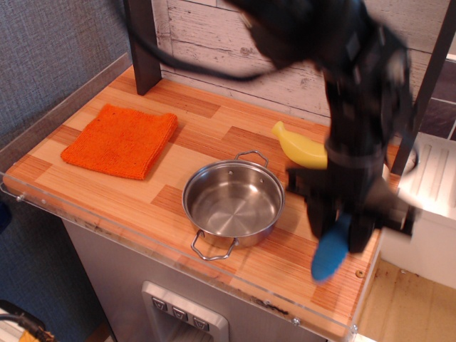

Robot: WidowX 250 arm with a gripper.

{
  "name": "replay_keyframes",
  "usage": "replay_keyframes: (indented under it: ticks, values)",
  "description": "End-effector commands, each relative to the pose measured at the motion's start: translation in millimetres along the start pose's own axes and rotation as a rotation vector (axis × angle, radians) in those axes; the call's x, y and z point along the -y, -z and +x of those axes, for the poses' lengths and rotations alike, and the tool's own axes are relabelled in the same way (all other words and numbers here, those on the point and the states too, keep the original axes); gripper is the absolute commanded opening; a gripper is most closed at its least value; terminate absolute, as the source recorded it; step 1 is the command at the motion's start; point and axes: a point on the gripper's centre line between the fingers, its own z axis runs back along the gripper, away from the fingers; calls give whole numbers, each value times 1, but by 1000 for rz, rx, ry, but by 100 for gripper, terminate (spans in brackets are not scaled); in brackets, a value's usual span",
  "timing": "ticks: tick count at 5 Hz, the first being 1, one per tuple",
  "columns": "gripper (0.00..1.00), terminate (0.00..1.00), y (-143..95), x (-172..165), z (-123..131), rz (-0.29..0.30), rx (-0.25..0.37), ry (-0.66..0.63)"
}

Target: Place the spoon on the orange towel

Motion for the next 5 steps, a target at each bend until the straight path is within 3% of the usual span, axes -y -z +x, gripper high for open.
replay_keyframes:
  ticks: [1,3,5]
  values:
    - [0,0,-78,-76,-9,37,86,-43]
    - [0,0,-65,-177,-19,73,16,-108]
    - [0,0,-47,-282,-6,117,-6,-181]
